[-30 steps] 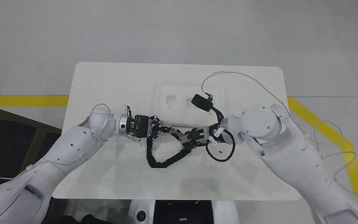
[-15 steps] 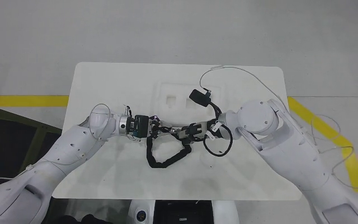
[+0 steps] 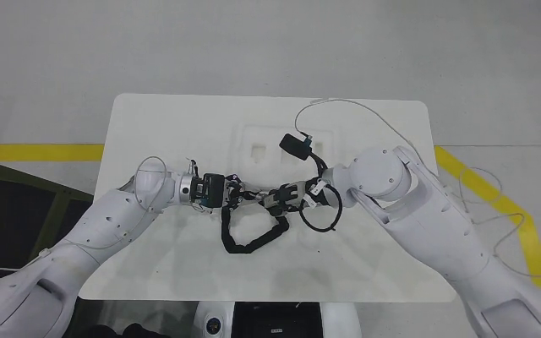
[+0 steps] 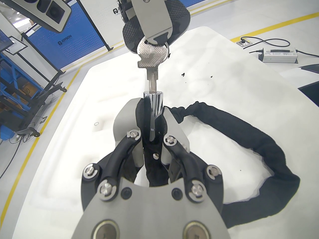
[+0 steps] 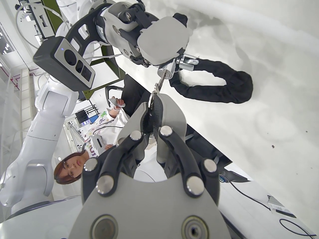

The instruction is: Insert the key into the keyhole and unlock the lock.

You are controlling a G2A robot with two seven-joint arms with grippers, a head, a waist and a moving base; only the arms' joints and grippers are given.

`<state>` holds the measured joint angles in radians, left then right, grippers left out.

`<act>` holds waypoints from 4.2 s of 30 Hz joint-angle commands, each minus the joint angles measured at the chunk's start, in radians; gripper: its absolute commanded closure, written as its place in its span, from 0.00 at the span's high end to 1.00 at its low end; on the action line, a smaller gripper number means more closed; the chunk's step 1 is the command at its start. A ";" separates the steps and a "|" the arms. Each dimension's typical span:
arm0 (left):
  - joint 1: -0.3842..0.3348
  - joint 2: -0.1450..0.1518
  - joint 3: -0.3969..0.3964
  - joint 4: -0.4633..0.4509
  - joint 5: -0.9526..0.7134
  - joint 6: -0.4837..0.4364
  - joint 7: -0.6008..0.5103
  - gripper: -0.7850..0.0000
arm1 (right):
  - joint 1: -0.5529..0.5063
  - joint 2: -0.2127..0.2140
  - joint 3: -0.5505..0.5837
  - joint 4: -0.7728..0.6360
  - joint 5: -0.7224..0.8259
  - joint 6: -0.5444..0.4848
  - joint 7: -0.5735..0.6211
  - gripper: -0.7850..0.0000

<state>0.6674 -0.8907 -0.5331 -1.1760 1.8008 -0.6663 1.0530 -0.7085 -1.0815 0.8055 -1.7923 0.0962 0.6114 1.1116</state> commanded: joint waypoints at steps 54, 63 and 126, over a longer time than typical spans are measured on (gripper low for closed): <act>-0.178 0.137 0.130 -0.318 -0.886 -0.346 -0.922 0.00 | -0.250 0.112 0.268 -0.104 -0.598 -1.299 -0.133 1.00; -0.221 0.138 0.204 -0.315 -0.955 -0.346 -0.947 0.00 | -0.285 0.111 0.256 -0.160 -0.762 -1.342 -0.270 1.00; -0.328 0.144 0.363 -0.277 -0.915 -0.346 -0.758 0.00 | -0.212 0.093 0.148 -0.189 -0.377 -0.785 -0.096 0.00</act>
<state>0.3396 -0.7472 -0.1703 -1.4528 0.8851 -1.0121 0.2933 -0.9228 -0.9876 0.9564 -1.9833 -0.2804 -0.2025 1.0102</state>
